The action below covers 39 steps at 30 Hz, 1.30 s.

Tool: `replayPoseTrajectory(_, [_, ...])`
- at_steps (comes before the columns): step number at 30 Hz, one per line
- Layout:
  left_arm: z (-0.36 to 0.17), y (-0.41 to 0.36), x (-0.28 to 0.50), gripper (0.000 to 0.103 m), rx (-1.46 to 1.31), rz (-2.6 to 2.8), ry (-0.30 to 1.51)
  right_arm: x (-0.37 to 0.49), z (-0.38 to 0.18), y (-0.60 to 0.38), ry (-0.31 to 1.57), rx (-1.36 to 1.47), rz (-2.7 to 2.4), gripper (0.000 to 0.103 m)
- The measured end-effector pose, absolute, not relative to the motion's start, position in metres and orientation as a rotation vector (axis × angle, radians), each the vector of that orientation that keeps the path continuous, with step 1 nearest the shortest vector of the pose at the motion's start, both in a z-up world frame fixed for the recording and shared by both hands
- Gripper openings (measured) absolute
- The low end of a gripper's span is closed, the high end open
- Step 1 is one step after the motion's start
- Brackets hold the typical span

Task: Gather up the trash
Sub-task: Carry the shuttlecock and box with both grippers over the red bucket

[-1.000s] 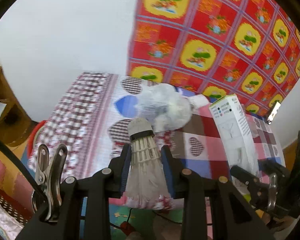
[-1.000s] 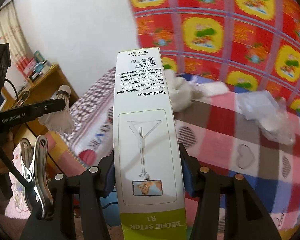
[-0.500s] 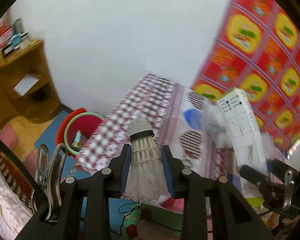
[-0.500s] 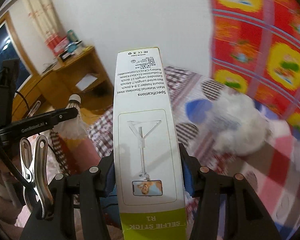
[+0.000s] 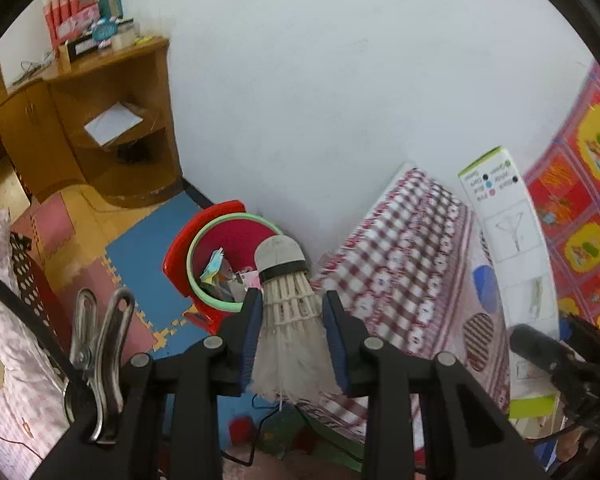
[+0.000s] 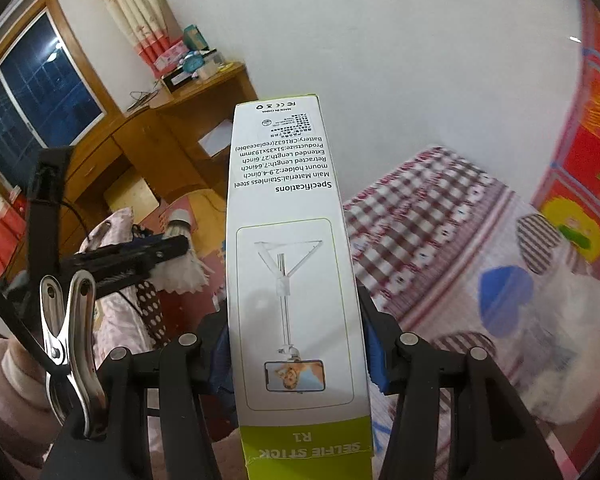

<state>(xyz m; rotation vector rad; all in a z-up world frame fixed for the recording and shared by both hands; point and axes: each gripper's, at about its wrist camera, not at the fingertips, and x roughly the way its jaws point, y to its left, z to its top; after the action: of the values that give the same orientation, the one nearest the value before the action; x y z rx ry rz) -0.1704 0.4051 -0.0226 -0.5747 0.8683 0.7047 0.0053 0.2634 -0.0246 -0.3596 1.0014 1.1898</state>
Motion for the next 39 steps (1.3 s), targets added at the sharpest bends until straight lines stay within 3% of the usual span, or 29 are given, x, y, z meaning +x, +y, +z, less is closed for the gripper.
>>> replayPoseTrajectory(21, [-0.153,0.57,-0.15,0.032,-0.61,0.506,1.037,-0.006,-0.064,0.419,1.077,-0.33,1.048,0.054])
replayPoseTrajectory(39, [-0.257,0.618,-0.114,0.033,-0.66,0.454,1.166,0.003,-0.121,0.485,1.18,-0.43,0.993,0.054])
